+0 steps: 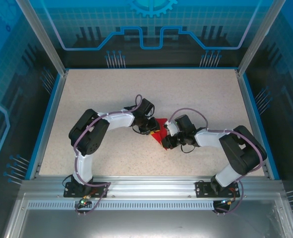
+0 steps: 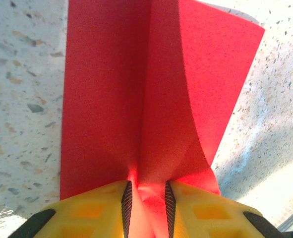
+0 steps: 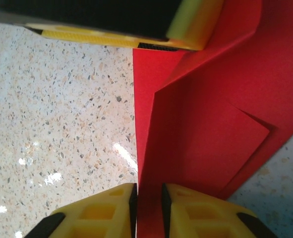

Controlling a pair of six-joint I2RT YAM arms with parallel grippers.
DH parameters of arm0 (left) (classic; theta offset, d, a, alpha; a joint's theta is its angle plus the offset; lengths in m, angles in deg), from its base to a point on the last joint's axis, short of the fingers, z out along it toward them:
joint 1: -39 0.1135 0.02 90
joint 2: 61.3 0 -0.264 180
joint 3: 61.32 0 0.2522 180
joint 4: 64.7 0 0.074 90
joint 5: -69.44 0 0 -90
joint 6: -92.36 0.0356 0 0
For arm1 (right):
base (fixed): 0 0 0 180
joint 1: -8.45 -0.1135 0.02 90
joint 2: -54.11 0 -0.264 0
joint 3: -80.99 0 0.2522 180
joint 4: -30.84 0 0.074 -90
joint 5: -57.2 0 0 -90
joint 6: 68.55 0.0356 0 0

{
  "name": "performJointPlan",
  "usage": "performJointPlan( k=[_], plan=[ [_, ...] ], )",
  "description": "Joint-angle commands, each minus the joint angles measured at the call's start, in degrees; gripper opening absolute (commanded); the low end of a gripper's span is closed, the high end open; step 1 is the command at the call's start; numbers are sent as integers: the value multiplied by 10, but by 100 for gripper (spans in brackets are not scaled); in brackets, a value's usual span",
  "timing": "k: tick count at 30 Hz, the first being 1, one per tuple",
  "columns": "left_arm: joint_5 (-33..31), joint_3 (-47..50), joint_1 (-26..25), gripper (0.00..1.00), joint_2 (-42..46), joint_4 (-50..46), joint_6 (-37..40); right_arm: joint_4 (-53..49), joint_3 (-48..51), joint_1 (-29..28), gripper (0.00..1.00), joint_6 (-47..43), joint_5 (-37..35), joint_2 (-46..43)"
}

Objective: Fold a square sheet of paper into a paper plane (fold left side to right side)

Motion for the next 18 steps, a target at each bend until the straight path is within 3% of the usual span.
performJointPlan(
  k=[1, 7, 13, 18],
  plan=[
    [2, -18, -5, 29, -15, -17, -4, -7, 5, 19, 28, 12, 31, -32],
    [2, -21, -5, 29, -14, -21, -1, 28, -2, 83, 42, 81, 136, -45],
    [1, -20, -7, 29, -11, -22, -1, 55, -58, 113, 40, 191, 196, 51],
    [1, -19, -7, 29, -11, -24, 0, 51, -79, 121, 39, 217, 180, 79]
  ],
)
